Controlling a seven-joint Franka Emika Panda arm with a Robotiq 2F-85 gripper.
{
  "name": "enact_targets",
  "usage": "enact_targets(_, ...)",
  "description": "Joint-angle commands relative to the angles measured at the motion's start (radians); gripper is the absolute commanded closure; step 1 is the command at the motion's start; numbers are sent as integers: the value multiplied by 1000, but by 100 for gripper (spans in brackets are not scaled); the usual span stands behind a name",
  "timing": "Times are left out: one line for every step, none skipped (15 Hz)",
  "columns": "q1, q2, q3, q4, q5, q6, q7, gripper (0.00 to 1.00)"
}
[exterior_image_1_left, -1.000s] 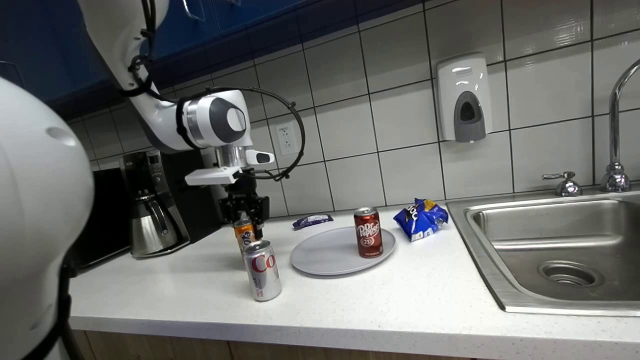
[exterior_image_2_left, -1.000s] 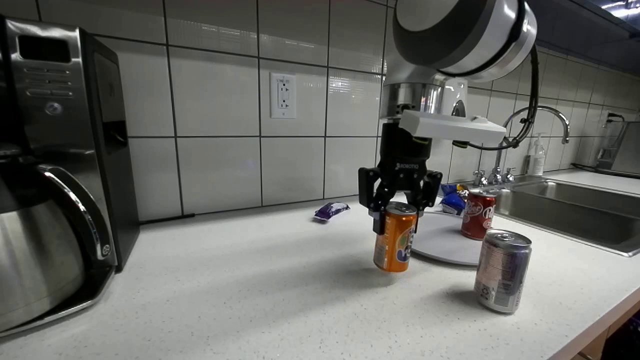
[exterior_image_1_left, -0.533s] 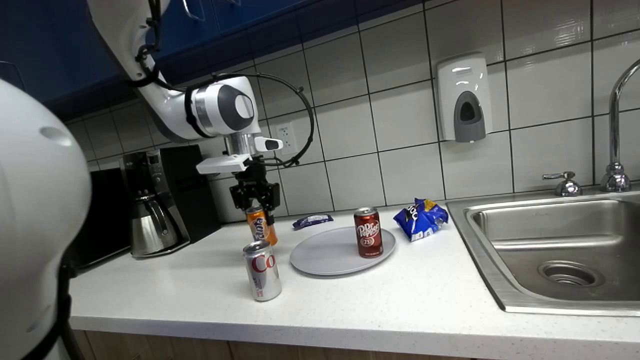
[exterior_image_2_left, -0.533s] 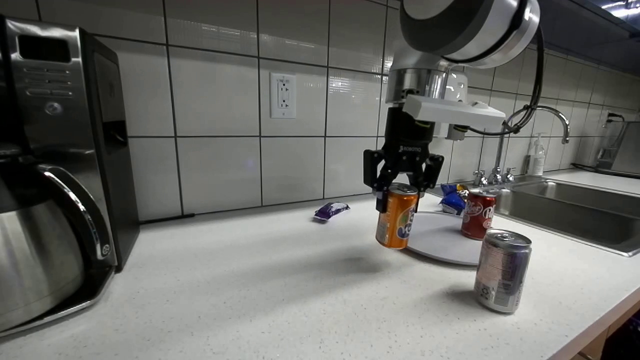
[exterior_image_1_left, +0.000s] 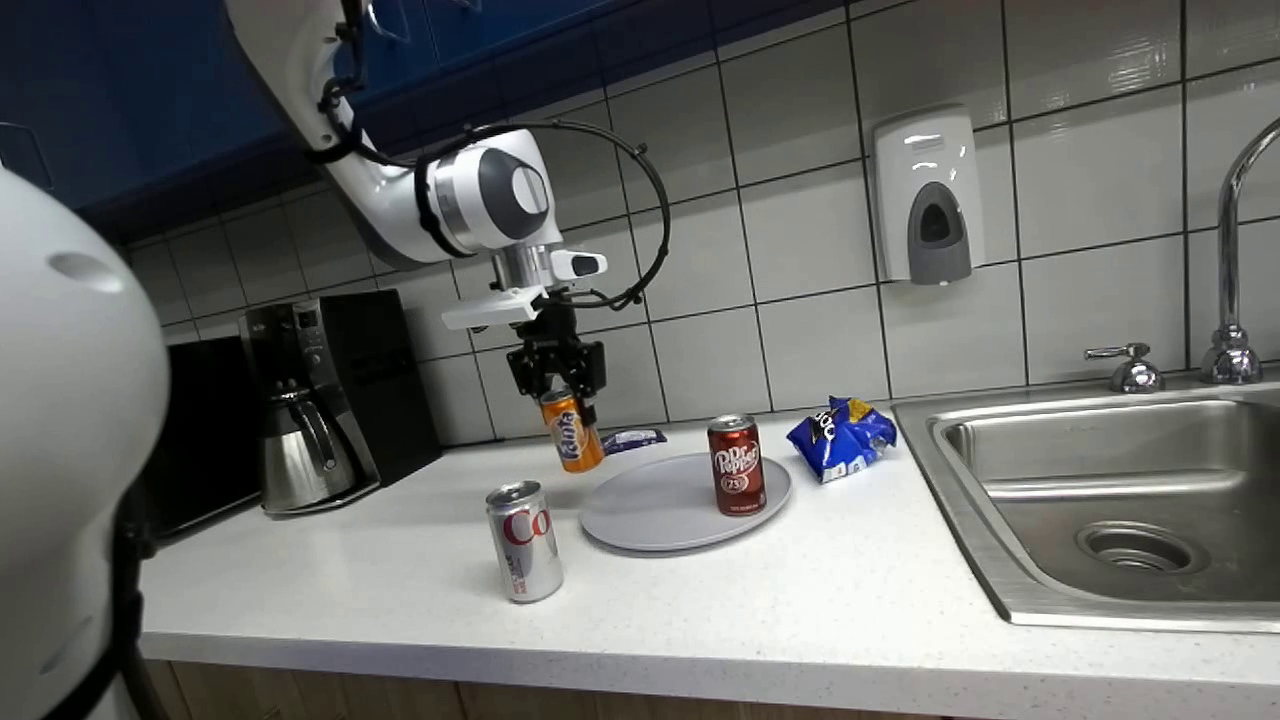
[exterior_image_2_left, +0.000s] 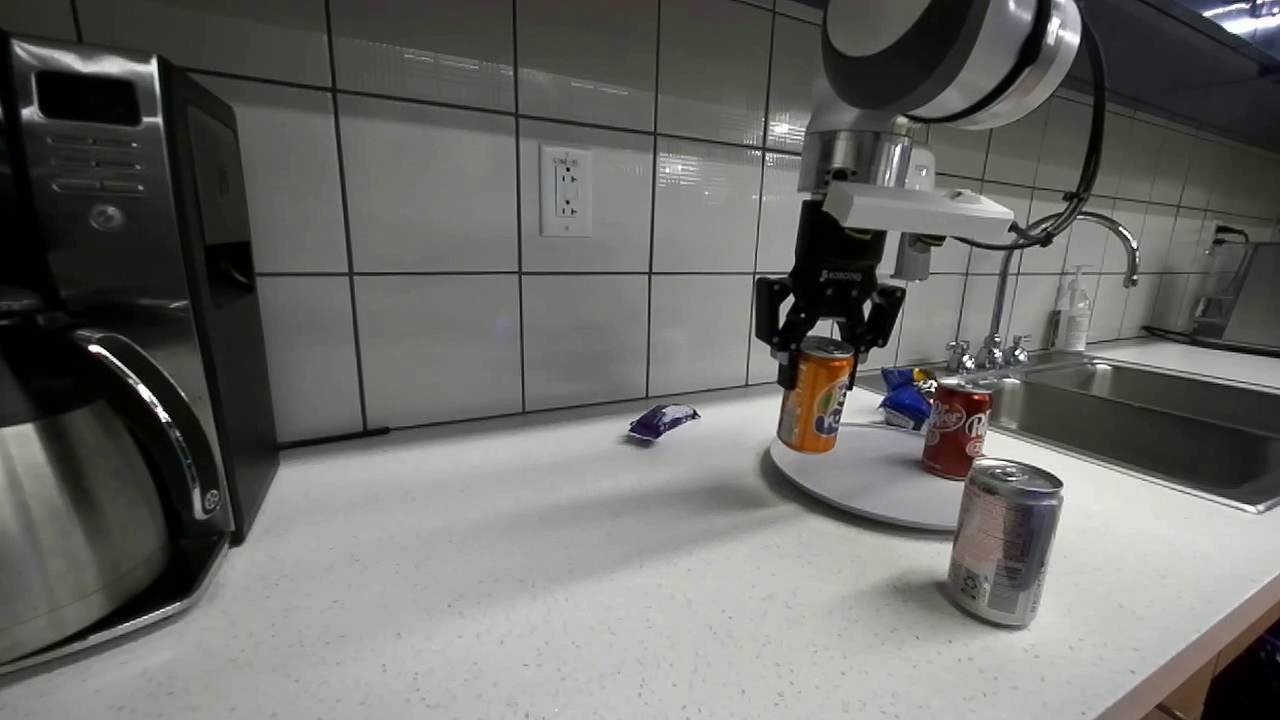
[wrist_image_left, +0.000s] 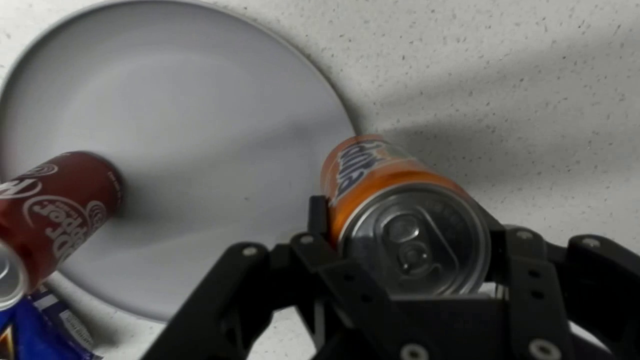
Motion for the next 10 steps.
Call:
enact_targets(-23,28,-15,41,-34,-5,41,62)
enact_targets(-26,36,-21,46,-38,-4,46,62)
enact_targets(-30,47,-27,53,-36,-2,45,62)
enact_targets(-34,57,-32,58,-32,1,40,62)
enact_targets(-36,69,-37,68,-32,1,39,62)
enact_targets(-39,83,-42,77,-31,4,34,62)
enact_targets(-41,96,-47,87,-27,4,30,62)
enact_targets(-44,110,-51,99,-25,7,25,62)
enact_targets(-45,122,-55,111,-24,10,21,62)
enact_targets(-45,136,-59,124,-24,9,19,62)
